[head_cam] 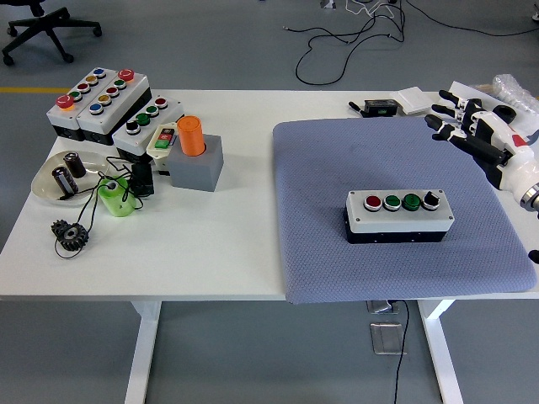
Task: Pick up the button,place it on the desk,press the button,press the button
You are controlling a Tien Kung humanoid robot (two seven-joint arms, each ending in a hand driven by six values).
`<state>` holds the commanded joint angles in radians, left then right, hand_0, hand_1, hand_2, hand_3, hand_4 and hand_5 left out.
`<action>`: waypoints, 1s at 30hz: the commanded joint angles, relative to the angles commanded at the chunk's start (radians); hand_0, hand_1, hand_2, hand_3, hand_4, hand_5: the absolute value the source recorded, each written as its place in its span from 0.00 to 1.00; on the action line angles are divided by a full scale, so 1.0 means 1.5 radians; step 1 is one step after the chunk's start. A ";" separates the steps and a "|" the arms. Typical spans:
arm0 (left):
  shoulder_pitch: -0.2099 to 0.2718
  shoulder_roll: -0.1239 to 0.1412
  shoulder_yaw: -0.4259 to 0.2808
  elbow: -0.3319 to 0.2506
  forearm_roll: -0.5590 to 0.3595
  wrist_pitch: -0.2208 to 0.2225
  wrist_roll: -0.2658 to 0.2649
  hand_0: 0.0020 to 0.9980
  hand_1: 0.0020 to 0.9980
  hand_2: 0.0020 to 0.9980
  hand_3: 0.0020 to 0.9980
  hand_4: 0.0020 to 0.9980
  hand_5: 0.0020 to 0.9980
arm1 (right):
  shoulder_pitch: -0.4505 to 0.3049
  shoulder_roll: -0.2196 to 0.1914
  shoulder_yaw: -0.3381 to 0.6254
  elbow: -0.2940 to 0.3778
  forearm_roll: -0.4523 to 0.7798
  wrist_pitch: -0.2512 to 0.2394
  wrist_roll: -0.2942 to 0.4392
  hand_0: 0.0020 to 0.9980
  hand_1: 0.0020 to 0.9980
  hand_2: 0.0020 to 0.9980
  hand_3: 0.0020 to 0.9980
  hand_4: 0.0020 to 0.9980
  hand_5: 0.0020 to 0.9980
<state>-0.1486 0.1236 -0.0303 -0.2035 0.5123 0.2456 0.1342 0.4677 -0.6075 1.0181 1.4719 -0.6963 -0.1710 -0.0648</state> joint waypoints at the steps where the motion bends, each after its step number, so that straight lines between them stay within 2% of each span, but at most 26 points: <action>1: 0.000 0.000 0.000 0.000 0.000 0.000 0.000 0.60 0.52 0.47 0.47 0.28 0.98 | 0.000 0.000 0.001 0.000 0.030 -0.001 0.000 0.83 0.83 0.91 0.95 0.82 0.59; 8: -0.003 -0.001 -0.004 0.000 0.002 0.000 0.000 0.60 0.52 0.47 0.47 0.28 0.98 | -0.002 0.005 0.005 -0.014 0.223 -0.033 0.007 0.85 0.83 0.91 0.93 0.80 0.60; 10: -0.003 0.000 -0.006 -0.001 0.003 0.000 -0.001 0.60 0.52 0.47 0.47 0.28 0.98 | -0.002 0.005 0.008 -0.019 0.251 -0.043 0.012 0.85 0.83 0.91 0.93 0.80 0.60; 18: -0.005 0.000 -0.007 -0.001 0.003 0.000 0.000 0.61 0.52 0.48 0.47 0.28 0.99 | -0.008 0.003 0.024 -0.037 0.269 -0.061 0.021 0.85 0.82 0.89 0.91 0.79 0.60; 29: -0.005 -0.001 -0.007 0.000 0.004 0.000 0.000 0.61 0.52 0.48 0.47 0.28 0.99 | -0.024 0.003 0.052 -0.074 0.248 -0.053 0.027 0.84 0.82 0.87 0.89 0.79 0.59; 30: -0.005 -0.001 -0.007 0.000 0.004 0.000 0.000 0.61 0.52 0.48 0.47 0.28 0.99 | -0.026 0.003 0.054 -0.077 0.245 -0.052 0.027 0.84 0.80 0.85 0.87 0.78 0.60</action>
<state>-0.1565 0.1224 -0.0411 -0.2042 0.5183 0.2461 0.1338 0.4293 -0.6037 1.0989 1.3562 -0.3289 -0.2487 -0.0236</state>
